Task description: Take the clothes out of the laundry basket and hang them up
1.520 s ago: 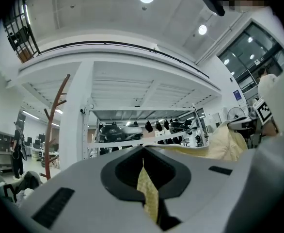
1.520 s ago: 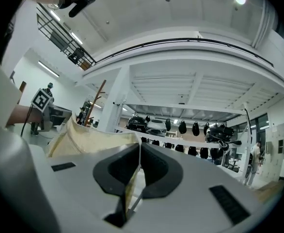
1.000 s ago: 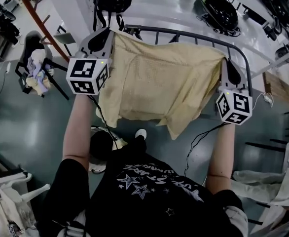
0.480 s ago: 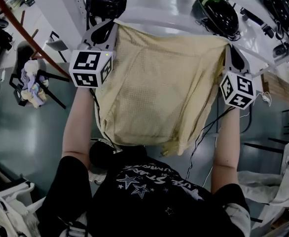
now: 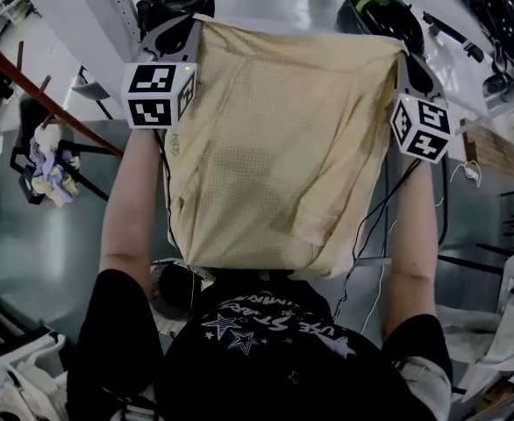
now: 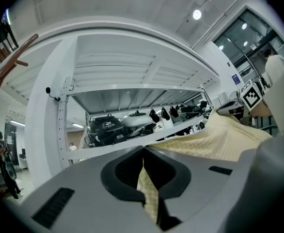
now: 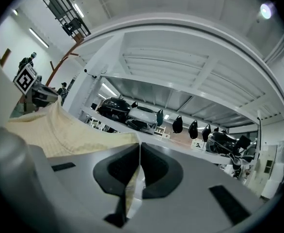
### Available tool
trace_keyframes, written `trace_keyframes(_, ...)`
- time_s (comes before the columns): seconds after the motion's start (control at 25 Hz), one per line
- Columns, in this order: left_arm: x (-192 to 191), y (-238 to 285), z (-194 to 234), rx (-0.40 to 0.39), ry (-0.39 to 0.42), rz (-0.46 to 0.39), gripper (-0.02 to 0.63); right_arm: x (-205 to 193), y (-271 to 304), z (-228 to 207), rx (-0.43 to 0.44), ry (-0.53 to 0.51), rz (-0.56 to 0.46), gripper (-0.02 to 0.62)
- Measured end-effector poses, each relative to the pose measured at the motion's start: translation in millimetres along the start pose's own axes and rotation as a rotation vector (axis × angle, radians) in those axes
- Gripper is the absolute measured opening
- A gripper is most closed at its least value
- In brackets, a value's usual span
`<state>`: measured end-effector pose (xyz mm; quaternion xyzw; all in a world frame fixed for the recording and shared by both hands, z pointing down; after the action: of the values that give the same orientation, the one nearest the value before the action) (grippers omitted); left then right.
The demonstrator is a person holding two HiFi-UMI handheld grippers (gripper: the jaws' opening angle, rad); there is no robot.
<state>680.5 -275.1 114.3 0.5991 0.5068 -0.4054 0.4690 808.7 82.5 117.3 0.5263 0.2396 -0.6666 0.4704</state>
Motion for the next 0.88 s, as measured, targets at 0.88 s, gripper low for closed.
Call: trace_keyframes(0.88, -131.0, 108.5, 13.8, 0.111, 0.036, 0.324, 0.023, -107.0, 155.1, 38.5, 0.218, -0.032, 0.238, 0.017)
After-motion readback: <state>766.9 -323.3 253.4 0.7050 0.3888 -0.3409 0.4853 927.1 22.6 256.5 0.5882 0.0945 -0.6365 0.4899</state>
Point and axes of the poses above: the fingertips, and each gripper's own axes: y forward along the fingers, z to its left, x out of its top, the point moved 1 cm from there along -y, backward along the fingers, and after that the axes turned 9 degrees about z, right-handed, at the moved point
